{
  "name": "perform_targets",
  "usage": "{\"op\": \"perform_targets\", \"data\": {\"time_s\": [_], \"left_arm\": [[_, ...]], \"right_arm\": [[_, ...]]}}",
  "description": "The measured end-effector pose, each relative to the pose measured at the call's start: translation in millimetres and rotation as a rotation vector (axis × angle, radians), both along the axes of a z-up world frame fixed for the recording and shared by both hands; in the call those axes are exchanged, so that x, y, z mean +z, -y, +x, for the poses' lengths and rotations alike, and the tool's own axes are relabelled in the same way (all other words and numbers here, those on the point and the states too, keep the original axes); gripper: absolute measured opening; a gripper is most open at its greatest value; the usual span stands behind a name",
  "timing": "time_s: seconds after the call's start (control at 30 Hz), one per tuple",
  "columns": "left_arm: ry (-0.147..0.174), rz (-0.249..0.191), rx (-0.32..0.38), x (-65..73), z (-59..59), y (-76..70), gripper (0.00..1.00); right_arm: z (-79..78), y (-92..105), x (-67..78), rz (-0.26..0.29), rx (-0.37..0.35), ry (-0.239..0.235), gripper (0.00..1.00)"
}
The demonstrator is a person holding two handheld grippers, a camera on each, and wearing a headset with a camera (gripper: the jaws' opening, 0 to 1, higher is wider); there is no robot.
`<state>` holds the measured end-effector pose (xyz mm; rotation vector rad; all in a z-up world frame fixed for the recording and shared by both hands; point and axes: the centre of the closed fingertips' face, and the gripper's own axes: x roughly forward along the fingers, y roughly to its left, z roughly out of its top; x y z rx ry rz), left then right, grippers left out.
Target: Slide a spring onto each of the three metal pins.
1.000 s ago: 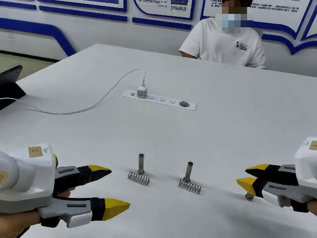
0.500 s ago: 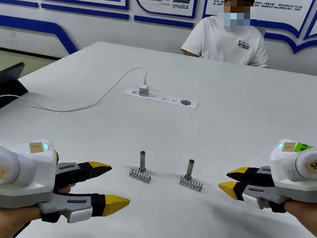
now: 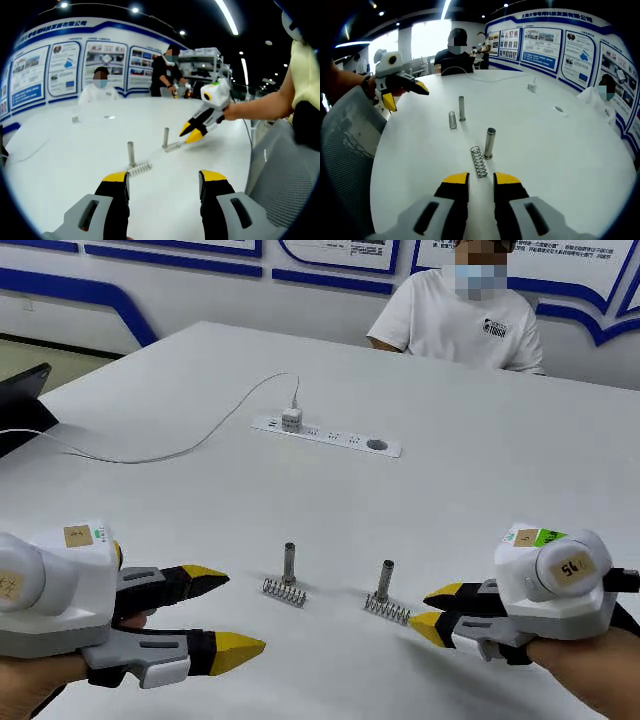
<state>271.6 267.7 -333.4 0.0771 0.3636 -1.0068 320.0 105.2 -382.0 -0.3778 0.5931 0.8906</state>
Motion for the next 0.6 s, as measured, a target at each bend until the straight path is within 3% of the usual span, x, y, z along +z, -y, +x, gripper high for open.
{"op": "perform_targets", "data": {"time_s": [0.6], "left_arm": [[-0.011, 0.007, -0.009, -4.0, -0.4, 0.7, 0.56]], "right_arm": [[7.3, -9.2, -14.7, 0.019, 0.008, -0.044, 0.17]]}}
